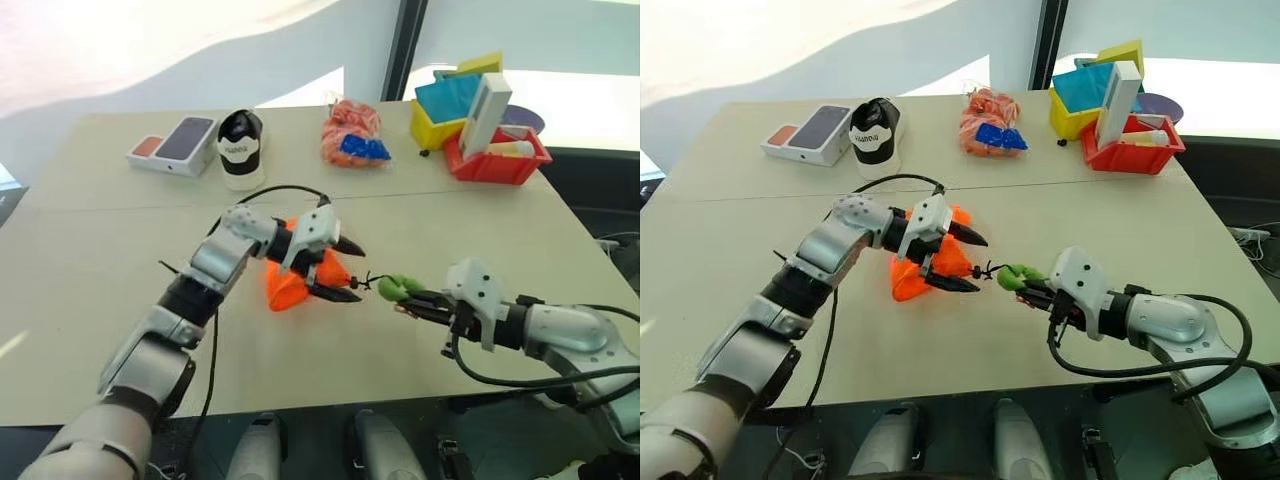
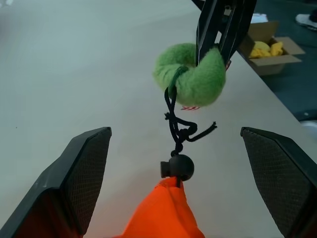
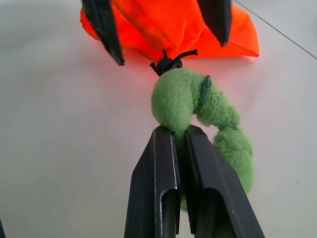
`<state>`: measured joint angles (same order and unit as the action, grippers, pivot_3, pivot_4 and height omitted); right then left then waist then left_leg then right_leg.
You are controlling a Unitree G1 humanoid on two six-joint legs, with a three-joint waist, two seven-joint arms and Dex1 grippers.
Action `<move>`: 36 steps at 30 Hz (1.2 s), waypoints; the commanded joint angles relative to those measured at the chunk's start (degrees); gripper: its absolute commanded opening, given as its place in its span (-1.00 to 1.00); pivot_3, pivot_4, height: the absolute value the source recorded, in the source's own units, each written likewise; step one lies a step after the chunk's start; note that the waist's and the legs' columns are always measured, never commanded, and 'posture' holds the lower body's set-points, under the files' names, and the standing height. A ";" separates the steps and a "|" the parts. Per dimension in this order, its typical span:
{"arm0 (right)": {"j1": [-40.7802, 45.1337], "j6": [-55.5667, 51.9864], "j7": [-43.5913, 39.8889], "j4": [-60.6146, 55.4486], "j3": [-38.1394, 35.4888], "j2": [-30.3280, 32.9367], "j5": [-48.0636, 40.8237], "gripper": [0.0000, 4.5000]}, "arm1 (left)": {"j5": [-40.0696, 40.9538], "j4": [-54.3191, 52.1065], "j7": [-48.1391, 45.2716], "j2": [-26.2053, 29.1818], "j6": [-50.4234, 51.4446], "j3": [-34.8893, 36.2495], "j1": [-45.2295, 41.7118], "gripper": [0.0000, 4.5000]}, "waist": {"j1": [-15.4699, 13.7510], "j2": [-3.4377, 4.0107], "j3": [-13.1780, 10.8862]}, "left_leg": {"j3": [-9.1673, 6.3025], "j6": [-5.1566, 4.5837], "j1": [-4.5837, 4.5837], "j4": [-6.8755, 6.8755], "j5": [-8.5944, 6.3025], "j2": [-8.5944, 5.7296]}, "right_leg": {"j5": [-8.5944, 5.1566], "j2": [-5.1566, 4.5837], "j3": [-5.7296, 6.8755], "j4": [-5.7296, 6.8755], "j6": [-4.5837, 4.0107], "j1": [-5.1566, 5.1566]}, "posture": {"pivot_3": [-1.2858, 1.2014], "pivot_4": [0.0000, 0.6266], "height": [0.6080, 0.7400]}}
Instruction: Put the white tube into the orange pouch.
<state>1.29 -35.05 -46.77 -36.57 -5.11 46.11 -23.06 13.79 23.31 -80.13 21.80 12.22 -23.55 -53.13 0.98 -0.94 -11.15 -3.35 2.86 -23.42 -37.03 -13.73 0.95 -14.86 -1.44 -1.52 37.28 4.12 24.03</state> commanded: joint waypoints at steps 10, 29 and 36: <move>-0.64 1.91 2.35 -3.06 0.06 -0.37 0.13 -1.00 | -6.87 7.14 -6.68 -2.49 -4.26 -1.32 -4.14 0.98 | -0.28 -0.02 -0.01 | -0.01 -0.01 -0.04 -0.02 -0.01 -0.01 | 0.05 -0.02 0.00 0.00 0.01 0.00 | 0.03 -0.52 1.00; -0.69 2.32 2.89 -0.89 0.01 -0.42 0.05 -1.00 | -13.01 -0.92 2.29 -3.35 -9.41 -0.67 0.89 0.98 | -0.24 -0.02 -0.01 | -0.04 -0.01 -0.02 -0.03 -0.01 0.00 | 0.14 -0.02 0.00 0.06 -0.03 0.00 | 0.03 -0.52 1.00; -1.85 3.29 2.72 -0.45 -0.03 -0.48 0.24 -1.00 | -16.06 -8.07 7.69 -2.28 -8.74 -2.04 4.14 0.98 | -0.20 -0.01 -0.01 | -0.04 -0.01 0.02 -0.07 0.00 0.00 | 0.15 -0.02 -0.01 0.13 -0.03 -0.02 | 0.03 -0.52 1.00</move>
<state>-0.48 -33.05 -44.13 -36.25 -4.04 46.00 -22.65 -1.19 18.04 -73.86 19.05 3.43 -25.74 -49.18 0.77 -0.95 -11.16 -3.39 2.85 -23.39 -37.10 -13.73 0.95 -14.71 -1.46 -1.53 37.42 4.09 24.01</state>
